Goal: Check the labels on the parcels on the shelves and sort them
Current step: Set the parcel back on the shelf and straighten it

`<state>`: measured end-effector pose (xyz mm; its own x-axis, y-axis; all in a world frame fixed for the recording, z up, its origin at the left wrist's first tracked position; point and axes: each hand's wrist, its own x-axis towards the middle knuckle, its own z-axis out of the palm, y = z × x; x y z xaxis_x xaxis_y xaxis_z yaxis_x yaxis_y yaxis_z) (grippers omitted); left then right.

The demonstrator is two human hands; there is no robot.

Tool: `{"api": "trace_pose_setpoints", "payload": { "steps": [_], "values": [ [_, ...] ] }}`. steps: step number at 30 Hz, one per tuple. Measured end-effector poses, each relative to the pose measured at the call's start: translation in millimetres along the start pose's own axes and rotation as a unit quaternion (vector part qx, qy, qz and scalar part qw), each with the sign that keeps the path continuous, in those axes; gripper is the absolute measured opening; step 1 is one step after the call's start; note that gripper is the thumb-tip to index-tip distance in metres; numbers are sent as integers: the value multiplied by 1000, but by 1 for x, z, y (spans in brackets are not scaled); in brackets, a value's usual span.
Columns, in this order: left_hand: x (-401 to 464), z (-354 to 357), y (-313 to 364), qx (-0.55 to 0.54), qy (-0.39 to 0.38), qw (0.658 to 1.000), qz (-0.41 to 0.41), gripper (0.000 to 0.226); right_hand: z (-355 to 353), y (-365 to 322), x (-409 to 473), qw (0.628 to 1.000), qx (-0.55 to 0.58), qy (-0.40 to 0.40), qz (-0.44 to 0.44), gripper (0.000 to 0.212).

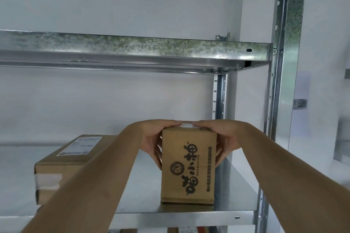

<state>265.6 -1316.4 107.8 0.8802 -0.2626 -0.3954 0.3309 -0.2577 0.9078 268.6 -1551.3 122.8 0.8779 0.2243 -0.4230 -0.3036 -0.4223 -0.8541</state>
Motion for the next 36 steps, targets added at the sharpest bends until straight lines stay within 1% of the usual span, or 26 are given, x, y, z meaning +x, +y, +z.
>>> {"api": "trace_pose_setpoints", "payload": {
  "steps": [5,14,18,23,26,28,30,32,33,34,35,36],
  "values": [
    [1,0,0,1,-1,1000,1,82,1,1,-1,1000,-8,2,-6,75],
    [3,2,2,-3,11,1000,6,74,2,1,-1,1000,-7,11,-16,64],
    [4,4,1,-2,13,1000,5,77,2,0,1,1000,-10,7,-17,65],
    [4,4,1,-8,19,1000,9,72,1,1,2,1000,-8,9,-16,64],
    [5,4,-1,-22,16,999,17,76,0,4,3,1000,1,11,-11,69],
    [9,5,-4,-34,11,999,29,83,1,6,5,1000,7,16,-9,74],
    [11,9,-7,-53,21,997,42,89,3,8,6,999,19,28,-11,76],
    [7,18,-11,-88,39,993,65,76,7,10,4,998,41,48,-23,79],
    [5,21,-13,-107,52,990,78,68,9,11,5,996,56,59,-33,82],
    [3,23,-14,-127,64,986,87,65,10,11,7,994,76,68,-44,88],
    [0,26,-15,-142,77,982,94,68,11,13,8,991,101,75,-53,93],
    [-1,26,-17,-158,79,979,102,75,12,15,11,987,128,81,-62,99]
  ]
}}
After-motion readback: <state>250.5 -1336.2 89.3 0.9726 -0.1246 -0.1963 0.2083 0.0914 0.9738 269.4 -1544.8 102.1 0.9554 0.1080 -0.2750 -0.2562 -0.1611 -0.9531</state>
